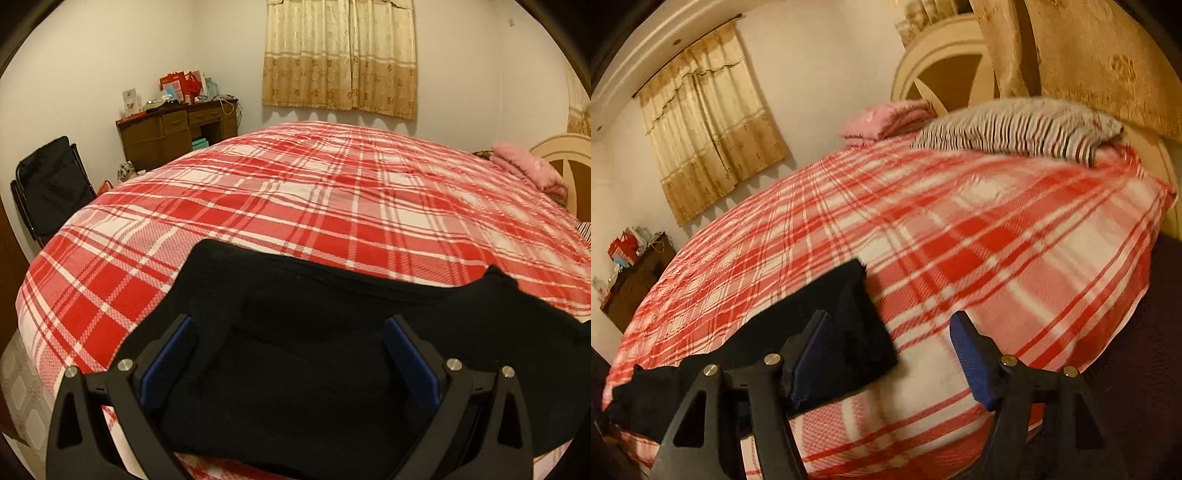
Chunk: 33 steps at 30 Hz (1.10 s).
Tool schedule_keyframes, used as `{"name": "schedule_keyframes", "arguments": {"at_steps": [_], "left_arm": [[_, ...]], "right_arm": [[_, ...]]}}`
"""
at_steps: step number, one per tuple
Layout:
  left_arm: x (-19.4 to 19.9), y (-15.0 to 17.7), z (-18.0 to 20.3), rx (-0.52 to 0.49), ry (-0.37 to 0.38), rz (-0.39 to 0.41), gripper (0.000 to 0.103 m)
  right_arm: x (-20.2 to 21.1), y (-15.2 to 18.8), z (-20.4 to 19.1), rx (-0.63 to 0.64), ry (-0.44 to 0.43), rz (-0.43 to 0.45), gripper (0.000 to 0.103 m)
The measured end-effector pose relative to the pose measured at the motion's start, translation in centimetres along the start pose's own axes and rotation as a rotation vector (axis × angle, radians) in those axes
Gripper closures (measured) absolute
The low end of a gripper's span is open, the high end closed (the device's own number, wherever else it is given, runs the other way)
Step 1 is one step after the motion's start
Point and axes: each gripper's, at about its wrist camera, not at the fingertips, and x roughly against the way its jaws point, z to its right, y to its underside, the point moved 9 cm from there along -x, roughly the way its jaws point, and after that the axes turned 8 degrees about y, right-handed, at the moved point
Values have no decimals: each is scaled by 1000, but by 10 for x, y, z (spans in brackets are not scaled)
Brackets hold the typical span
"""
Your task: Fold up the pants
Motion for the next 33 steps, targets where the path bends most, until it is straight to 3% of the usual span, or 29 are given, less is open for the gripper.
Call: {"name": "schedule_keyframes", "arguments": {"at_steps": [8,13,15,16,18,20,23,25,28,33], "left_arm": [[6,4,1,19,30,0,0],[12,3,0,37,57,8,0],[15,3,-1,44,71,13,0],[16,4,-1,46,75,14,0],[17,5,-1,51,86,17,0],[18,6,-2,53,95,18,0],[21,7,-5,57,102,23,0],[23,7,-9,68,106,31,0],[25,5,-17,96,110,39,0],[29,3,-23,162,154,50,0]], "right_arm": [[-4,17,-42,178,76,11,35],[-4,11,-25,-37,24,-11,38],[-6,12,-29,-11,50,-12,40],[-6,14,-31,34,78,-11,44],[-8,15,-34,122,142,-14,65],[-6,11,-32,115,129,-29,86],[6,-1,-41,43,58,-21,89],[22,-11,-65,65,13,23,90],[55,-14,-134,186,-97,89,90],[103,30,-280,459,-330,144,90]]}}
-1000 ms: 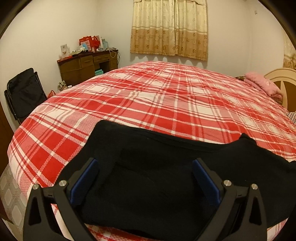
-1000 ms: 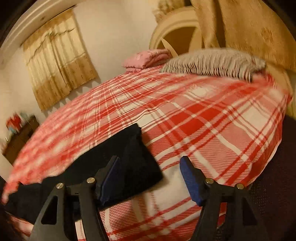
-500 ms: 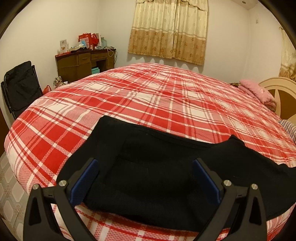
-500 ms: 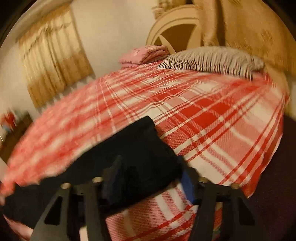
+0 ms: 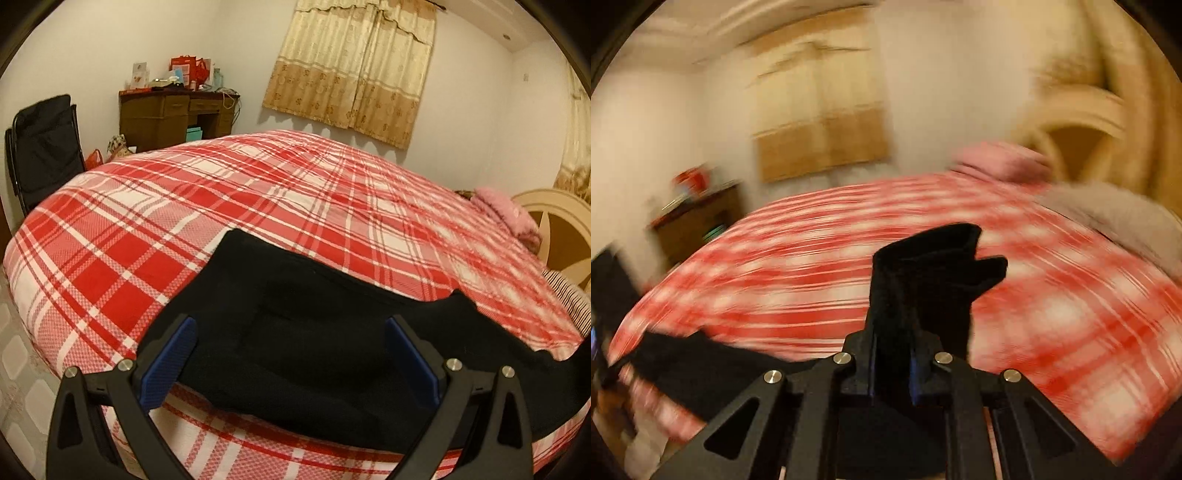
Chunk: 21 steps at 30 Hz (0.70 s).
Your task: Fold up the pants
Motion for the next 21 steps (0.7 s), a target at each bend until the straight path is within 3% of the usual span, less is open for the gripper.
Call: {"name": "schedule_keyframes", "arguments": {"at_steps": [2,5,8,11,14,19,21], "left_arm": [[1,-1,2,-12,5,2,0],[4,-1,5,-54,-12,8,0],[8,-1,3,-76,-20,10,0],[7,1,0,-85,-23,2,0],[1,4,-2,-86,-24,-11,0],[-5,11,5,-98,-16,-31,0],[-5,11,11,-115,-13,-35,0]], "right_arm": [[-13,10,-56,86,-75,-14,90],[-40,54,-137,269,-125,-67,90],[-62,112,-193,513,-59,-74,90],[-73,151,-214,714,74,-11,89],[-73,160,-222,821,171,69,89],[-75,162,-225,884,254,101,87],[-67,160,-227,870,213,117,82]]}}
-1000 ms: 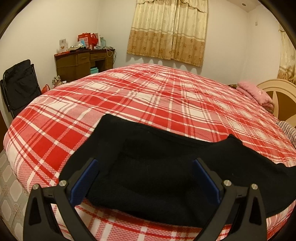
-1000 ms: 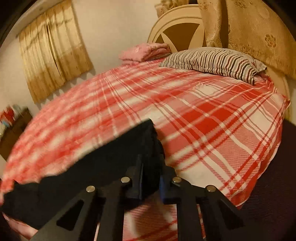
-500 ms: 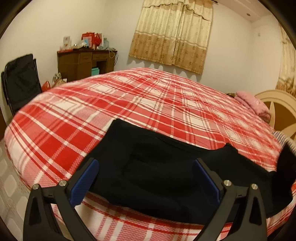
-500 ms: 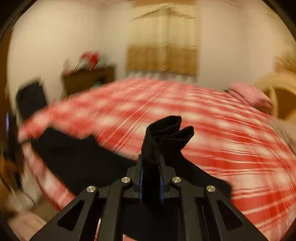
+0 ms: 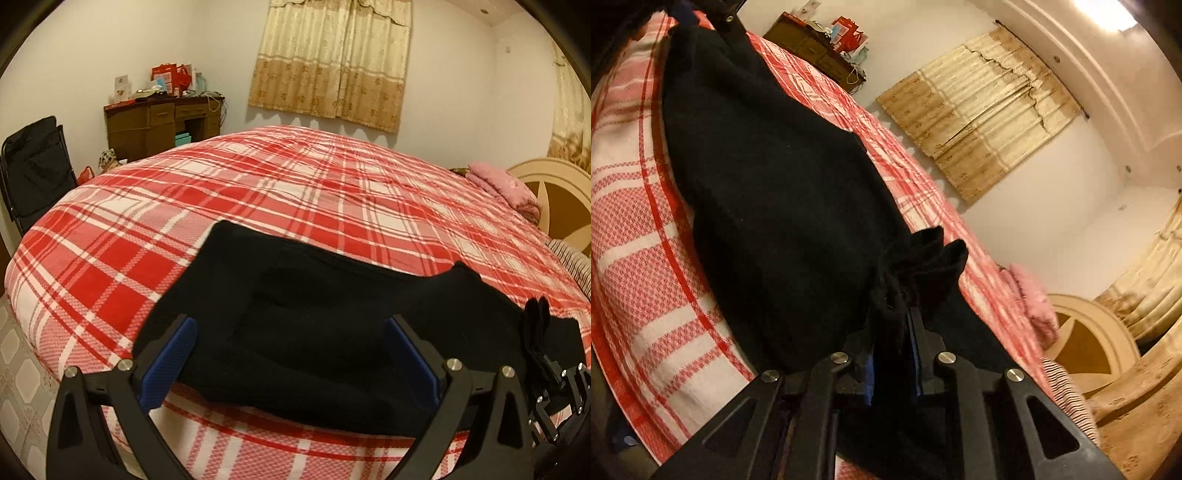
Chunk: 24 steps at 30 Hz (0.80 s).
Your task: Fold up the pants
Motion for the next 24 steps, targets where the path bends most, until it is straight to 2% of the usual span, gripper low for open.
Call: {"name": "schedule_keyframes", "arguments": {"at_steps": [1,2,3,4,5,7,8,10,12,13,14,17,21,23,24], "left_arm": [[1,-1,4,-8,8,-1,0],[2,-1,7,-14,16,-1,0],[3,-1,10,-22,23,-1,0],[4,-2,14,-31,29,0,0],[6,-3,18,-45,37,2,0],[9,-5,32,-77,65,1,0],[11,-6,40,-89,82,3,0],[13,-9,63,-130,130,7,0],[14,-11,88,-175,169,13,0],[13,-11,106,-204,197,13,0],[13,-11,118,-220,217,10,0],[10,-8,175,-291,315,-6,0],[8,-3,251,-379,436,-23,0],[-3,-1,280,-377,461,-39,1],[-13,2,289,-365,446,-56,3]], "right_arm": [[8,-3,2,-23,-38,26,73],[18,-6,5,-61,-107,58,54],[29,-9,10,-108,-181,89,41],[37,-12,16,-152,-234,113,23],[47,-15,25,-208,-300,139,22],[57,-16,52,-321,-397,156,22],[59,-14,71,-383,-416,165,22],[43,-1,124,-521,-374,127,23],[24,17,152,-628,-381,48,47],[10,25,164,-671,-371,3,72],[-7,44,179,-726,-342,-58,77],[-32,83,196,-832,-303,-169,77],[-66,113,206,-846,-257,-264,77],[-79,127,206,-860,-256,-316,77],[-84,130,204,-878,-271,-341,77]]}}
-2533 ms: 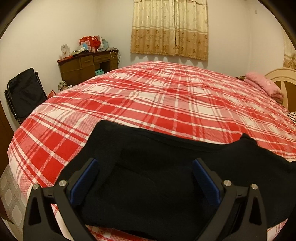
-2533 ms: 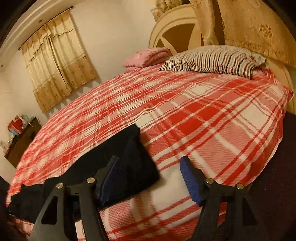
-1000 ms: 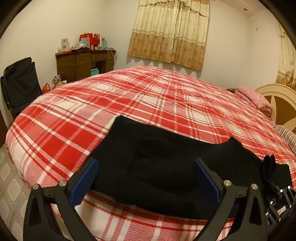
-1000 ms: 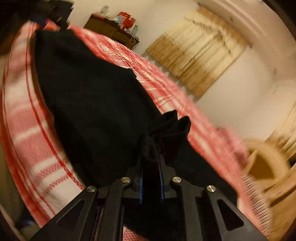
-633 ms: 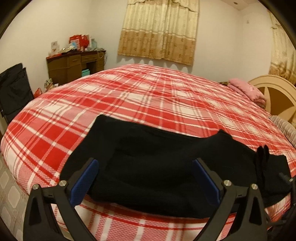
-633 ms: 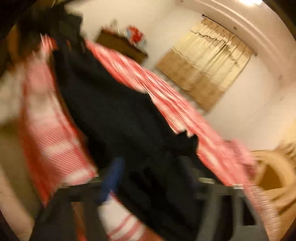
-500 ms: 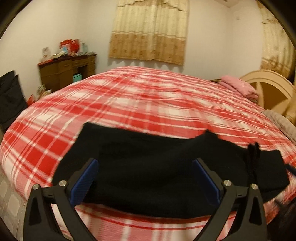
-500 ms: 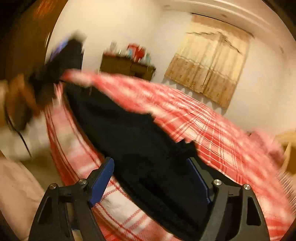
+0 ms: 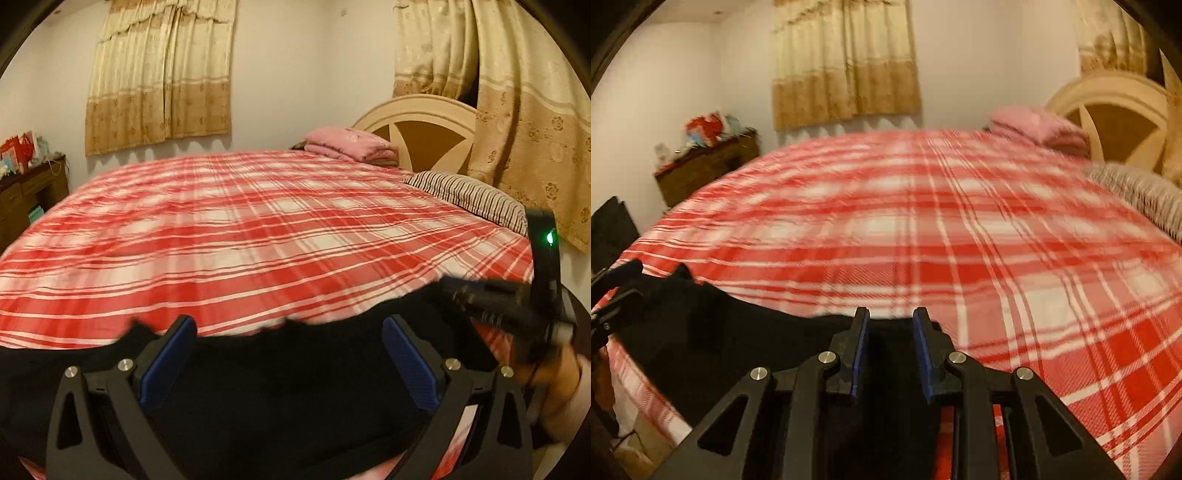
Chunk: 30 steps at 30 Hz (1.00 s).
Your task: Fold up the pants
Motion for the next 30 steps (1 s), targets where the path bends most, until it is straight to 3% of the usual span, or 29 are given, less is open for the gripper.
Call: {"name": "schedule_keyframes", "arguments": {"at_steps": [2,4,7,14,18,23,27,30], "left_arm": [[-24,4,1,58,-23,-56,16],[-48,14,-6,128,-36,-124,21],[-64,36,-24,199,-133,-195,21],[-51,51,-19,142,-210,-160,15],[-49,50,-22,138,-208,-161,14],[-56,48,-23,125,-216,-155,12],[-58,48,-23,115,-219,-147,11],[-58,49,-21,101,-223,-142,10]], "right_arm": [[-12,10,0,-6,-12,-45,77],[-19,18,1,7,-9,-65,77],[-24,18,2,17,-3,-63,77],[-44,9,8,-56,-33,-82,77],[-14,4,13,-124,-65,-9,77],[33,29,0,-8,-43,54,72],[32,69,-7,79,-14,3,70],[31,75,-8,91,3,44,69]]}}
